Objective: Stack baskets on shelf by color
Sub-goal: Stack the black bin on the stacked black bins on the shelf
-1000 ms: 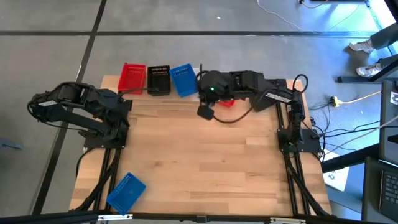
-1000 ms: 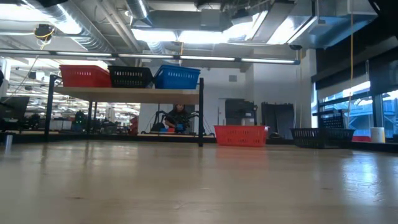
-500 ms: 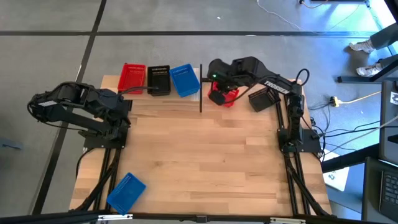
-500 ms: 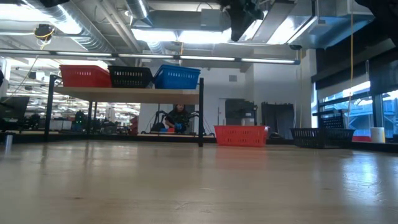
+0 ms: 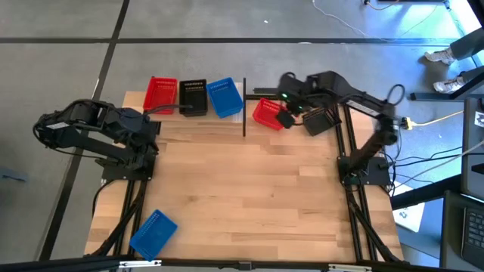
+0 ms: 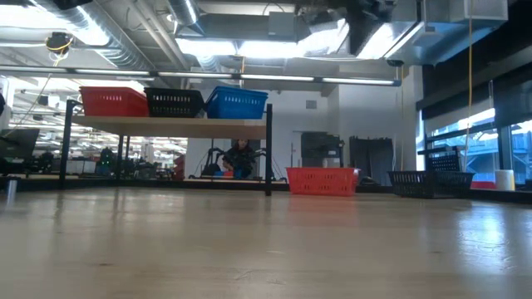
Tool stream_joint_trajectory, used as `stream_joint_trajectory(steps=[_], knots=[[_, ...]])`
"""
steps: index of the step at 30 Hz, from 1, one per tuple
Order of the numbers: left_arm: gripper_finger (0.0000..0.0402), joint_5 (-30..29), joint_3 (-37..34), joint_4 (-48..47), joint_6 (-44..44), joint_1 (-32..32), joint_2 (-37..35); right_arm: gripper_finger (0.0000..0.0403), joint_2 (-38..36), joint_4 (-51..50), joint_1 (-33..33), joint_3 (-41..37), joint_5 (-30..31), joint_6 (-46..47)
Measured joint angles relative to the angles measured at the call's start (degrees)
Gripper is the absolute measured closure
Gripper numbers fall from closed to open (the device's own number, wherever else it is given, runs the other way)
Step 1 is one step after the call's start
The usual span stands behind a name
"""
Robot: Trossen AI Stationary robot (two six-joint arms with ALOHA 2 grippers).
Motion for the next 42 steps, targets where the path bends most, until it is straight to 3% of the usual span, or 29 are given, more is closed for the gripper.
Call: stream_joint_trajectory(steps=[3,7,10,20,29,42], knots=[[0.0349,-1.6,0.0,0.0,0.0,0.0,0.0,0.0356,-6.5,1.7,0.0,-10.8,-0.5,9.8],[0.0349,-3.5,0.0,0.4,-0.3,0.0,0.0,0.0356,-11.8,2.4,-1.5,-21.3,-3.8,30.2],[0.0349,-3.8,0.0,2.2,-1.3,0.0,0.0,0.0356,-13.6,2.6,-3.6,-27.1,-5.6,37.8],[0.0349,-3.8,0.0,5.0,-1.5,0.0,0.0,0.0356,-13.7,12.1,-10.2,-40.5,-6.9,32.6],[0.0349,-3.8,0.0,5.1,-4.3,0.0,0.0,0.0356,-13.7,19.9,-13.4,-45.7,-5.3,25.3],[0.0349,-3.8,0.0,5.1,-4.3,0.0,0.0,0.0356,-13.6,29.7,-15.7,-53.2,-5.3,26.0]])
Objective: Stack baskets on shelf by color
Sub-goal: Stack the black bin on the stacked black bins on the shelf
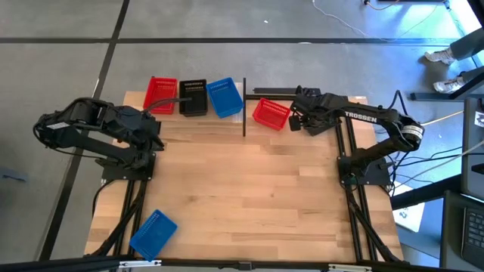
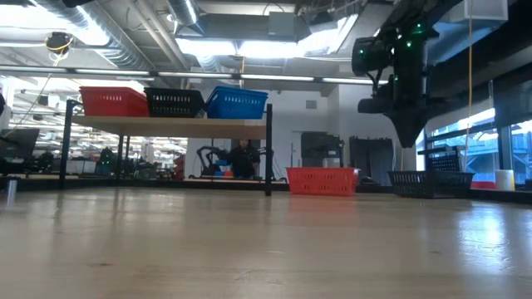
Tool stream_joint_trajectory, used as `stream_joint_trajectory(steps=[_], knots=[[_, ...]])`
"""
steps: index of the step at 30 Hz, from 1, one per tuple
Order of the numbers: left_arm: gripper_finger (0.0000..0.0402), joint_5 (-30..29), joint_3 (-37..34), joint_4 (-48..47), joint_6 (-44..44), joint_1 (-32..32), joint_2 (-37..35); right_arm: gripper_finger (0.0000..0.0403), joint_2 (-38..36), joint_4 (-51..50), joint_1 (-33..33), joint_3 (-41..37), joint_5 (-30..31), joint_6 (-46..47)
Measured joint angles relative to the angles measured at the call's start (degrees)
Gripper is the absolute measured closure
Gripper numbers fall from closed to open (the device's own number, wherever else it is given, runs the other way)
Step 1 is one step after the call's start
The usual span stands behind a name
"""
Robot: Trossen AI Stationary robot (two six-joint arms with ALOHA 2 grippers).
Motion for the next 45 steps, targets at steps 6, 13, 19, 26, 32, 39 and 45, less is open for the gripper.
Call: stream_joint_trajectory(steps=[6,13,19,26,32,39,45], knots=[[0.0349,0.0,0.0,0.0,0.0,0.0,0.0,0.0356,0.0,1.3,-2.6,-2.6,0.4,-0.2],[0.0349,0.0,0.0,0.0,0.0,0.0,0.0,0.0356,0.0,6.1,-5.7,-6.0,-2.1,-4.5],[0.0349,0.0,0.0,0.0,0.0,0.0,0.0,0.0356,0.0,9.8,-7.1,-6.9,-4.0,-6.1],[0.0349,0.0,0.0,0.0,-0.2,0.0,0.0,0.0356,0.0,9.7,-8.0,-6.9,-4.4,-6.0],[0.0349,-0.1,0.0,0.0,-0.2,0.0,0.0,0.0356,0.6,9.6,-7.9,-6.9,-6.6,-5.6],[0.0349,-0.1,0.0,0.0,-0.2,0.0,0.0,0.0356,2.9,9.5,-7.9,-6.9,-5.3,-4.4],[0.0349,-0.1,0.0,0.0,-0.2,0.0,0.0,0.0356,4.5,9.6,-7.9,-6.9,-5.2,-4.5]])
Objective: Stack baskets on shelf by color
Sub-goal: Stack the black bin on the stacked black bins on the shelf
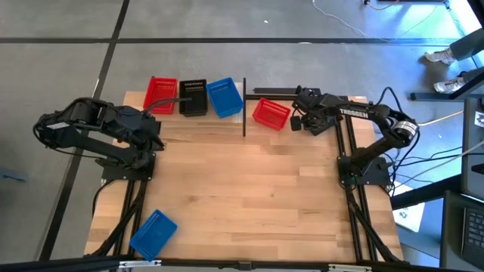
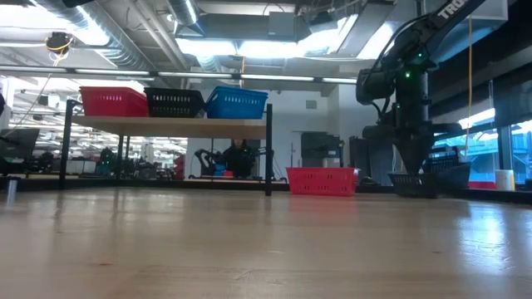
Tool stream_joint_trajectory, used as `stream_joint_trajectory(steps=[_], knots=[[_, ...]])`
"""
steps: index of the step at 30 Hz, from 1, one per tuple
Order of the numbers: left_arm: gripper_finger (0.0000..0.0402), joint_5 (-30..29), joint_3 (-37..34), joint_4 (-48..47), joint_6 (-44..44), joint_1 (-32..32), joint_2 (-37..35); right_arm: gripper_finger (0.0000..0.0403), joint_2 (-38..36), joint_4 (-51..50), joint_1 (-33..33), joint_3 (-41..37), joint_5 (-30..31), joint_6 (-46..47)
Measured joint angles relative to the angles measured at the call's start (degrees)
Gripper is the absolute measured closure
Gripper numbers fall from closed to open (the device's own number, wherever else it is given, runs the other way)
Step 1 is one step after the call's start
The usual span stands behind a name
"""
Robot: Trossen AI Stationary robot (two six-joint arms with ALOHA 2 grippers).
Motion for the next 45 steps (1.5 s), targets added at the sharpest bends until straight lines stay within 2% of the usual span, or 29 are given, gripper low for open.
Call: stream_joint_trajectory(steps=[20,32,45], knots=[[0.0349,0.0,0.0,0.0,0.0,0.0,0.0,0.0356,0.8,0.6,0.0,0.7,0.1,-4.5],[0.0349,0.1,0.0,0.0,-1.3,0.0,0.0,0.0356,5.0,0.0,-1.6,0.8,0.1,-6.3],[0.0349,0.1,0.0,0.0,-2.4,0.0,0.0,0.0356,5.0,-8.0,-1.8,0.8,7.1,-5.8]])
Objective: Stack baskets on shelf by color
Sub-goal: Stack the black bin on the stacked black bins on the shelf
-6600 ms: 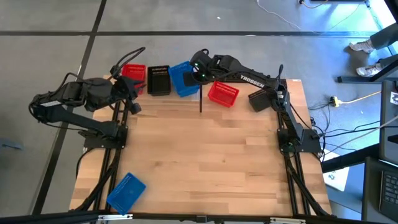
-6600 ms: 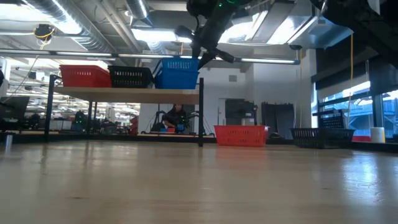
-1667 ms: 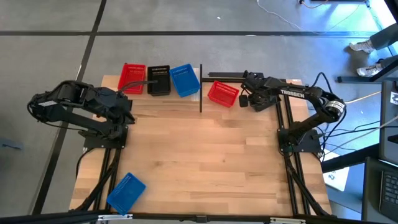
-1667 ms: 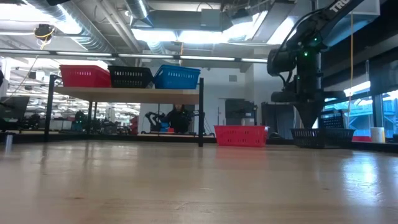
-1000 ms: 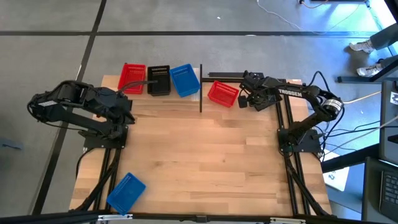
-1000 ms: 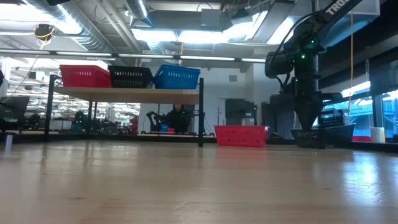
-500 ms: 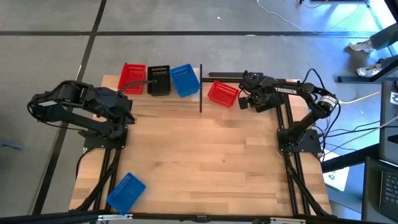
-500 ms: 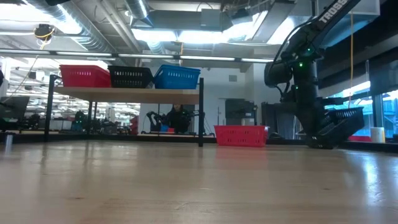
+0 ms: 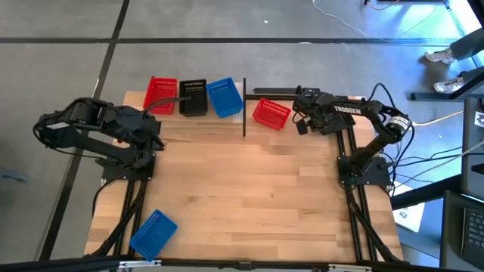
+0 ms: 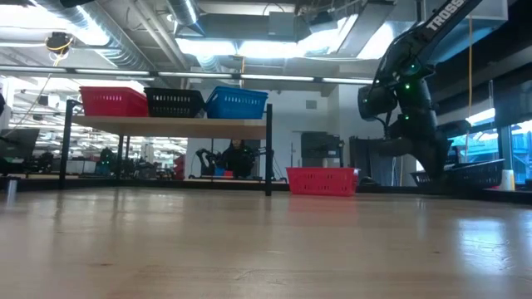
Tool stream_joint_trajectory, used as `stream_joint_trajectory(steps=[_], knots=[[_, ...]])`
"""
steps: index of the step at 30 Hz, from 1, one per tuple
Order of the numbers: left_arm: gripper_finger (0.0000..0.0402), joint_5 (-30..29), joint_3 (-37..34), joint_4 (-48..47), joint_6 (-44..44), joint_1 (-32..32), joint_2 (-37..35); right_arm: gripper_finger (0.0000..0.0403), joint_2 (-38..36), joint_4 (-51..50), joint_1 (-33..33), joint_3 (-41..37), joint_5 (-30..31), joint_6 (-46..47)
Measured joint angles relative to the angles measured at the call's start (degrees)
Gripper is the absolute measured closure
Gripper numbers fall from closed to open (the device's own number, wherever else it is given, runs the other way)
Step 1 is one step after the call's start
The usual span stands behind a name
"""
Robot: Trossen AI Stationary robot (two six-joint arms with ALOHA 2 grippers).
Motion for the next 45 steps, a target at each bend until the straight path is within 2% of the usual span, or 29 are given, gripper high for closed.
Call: stream_joint_trajectory(steps=[3,8,14,20,27,34,37,42,45], knots=[[0.0349,0.0,0.0,0.0,0.0,0.0,0.0,0.0361,0.0,0.4,0.0,0.0,0.0,-0.1],[0.0349,0.0,0.0,0.0,0.0,0.0,0.0,0.0394,0.0,0.6,-0.5,0.0,-0.7,-2.7],[0.0349,0.0,0.0,0.0,0.0,0.0,0.0,0.0397,0.0,0.3,-0.6,0.2,-2.0,-6.5],[0.0349,0.0,0.0,0.0,-0.2,0.0,0.0,0.0399,0.0,-5.8,4.3,4.6,-4.1,-9.2],[0.0349,-0.1,0.0,0.0,-1.5,0.0,0.0,0.0401,0.0,-20.3,14.9,17.5,-1.9,-10.3],[0.0349,-0.2,0.0,0.0,-1.5,0.0,0.0,0.0402,-0.1,-31.9,25.6,33.5,3.0,-4.9],[0.0349,-0.6,0.0,0.0,-1.5,0.0,0.0,0.0403,0.2,-31.5,29.4,39.8,2.6,-9.3],[0.0349,-4.8,0.0,0.0,-2.6,0.0,0.0,0.0403,3.7,-31.4,34.9,51.6,2.3,-21.6],[0.0349,-6.1,0.0,0.0,-4.3,0.0,0.0,0.0403,6.8,-31.6,37.0,59.9,5.5,-27.7]])
